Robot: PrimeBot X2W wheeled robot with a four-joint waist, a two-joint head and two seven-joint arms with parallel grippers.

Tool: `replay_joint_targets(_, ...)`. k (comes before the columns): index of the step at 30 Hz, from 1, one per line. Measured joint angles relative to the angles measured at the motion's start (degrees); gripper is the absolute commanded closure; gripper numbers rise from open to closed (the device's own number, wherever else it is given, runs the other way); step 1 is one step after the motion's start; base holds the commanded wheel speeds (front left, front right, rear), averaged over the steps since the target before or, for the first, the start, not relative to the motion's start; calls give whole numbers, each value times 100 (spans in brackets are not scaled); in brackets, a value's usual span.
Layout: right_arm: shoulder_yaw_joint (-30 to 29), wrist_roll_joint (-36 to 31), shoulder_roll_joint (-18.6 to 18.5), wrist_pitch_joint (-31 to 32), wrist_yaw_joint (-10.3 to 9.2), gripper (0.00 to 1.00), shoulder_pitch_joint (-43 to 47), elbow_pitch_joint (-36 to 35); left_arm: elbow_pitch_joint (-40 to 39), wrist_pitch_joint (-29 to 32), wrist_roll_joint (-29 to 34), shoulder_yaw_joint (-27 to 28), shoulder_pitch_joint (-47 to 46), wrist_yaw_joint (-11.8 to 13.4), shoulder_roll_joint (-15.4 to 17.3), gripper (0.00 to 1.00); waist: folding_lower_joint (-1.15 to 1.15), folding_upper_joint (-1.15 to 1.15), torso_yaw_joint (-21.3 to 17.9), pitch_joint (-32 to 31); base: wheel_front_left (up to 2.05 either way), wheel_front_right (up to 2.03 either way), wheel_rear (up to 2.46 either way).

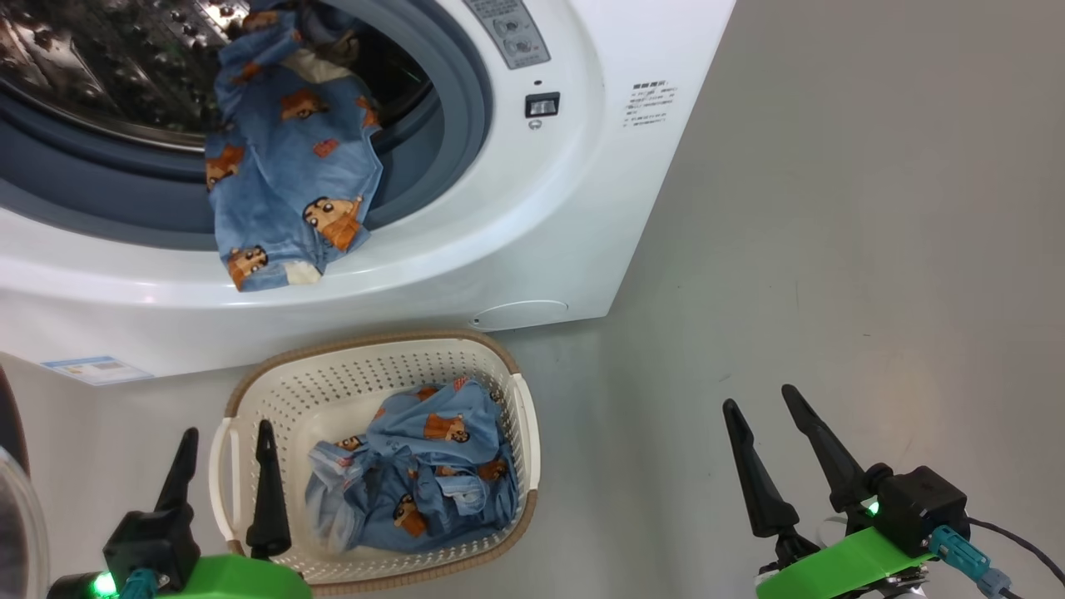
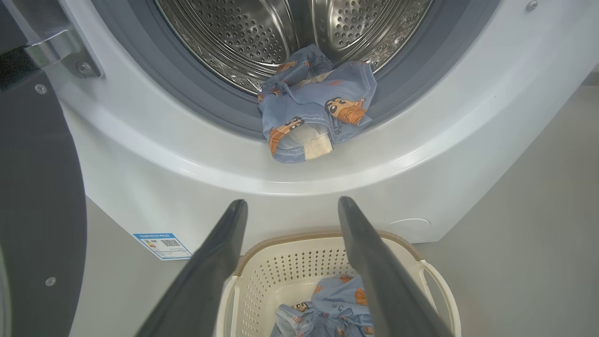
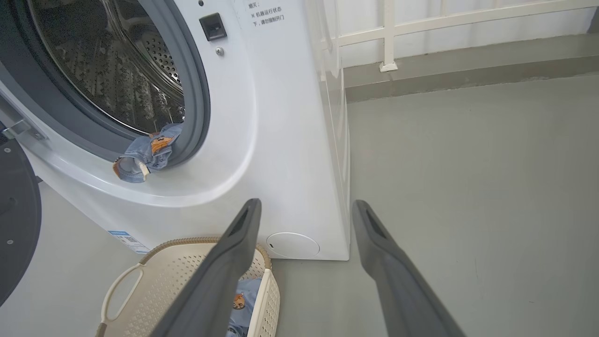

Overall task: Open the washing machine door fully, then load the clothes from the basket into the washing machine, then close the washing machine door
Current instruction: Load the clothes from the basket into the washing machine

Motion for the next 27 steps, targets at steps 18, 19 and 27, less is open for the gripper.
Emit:
replay_joint_targets(18,113,62,1,0,0,0,-48,-62,866,14,-22,-70,-1556,-33,145,0,0,0,-309,348,0,0,0)
replay_joint_targets(19,122,62,0,0,0,0,-55,-62,960,15,-20,-68,-1685,-43,164,0,0,0,-341,372,0,0,0)
replay_joint_targets(27,185,114,1,0,0,0,-147,-63,1781,24,-21,-52,-2641,-113,300,0,0,0,-577,547,0,0,0)
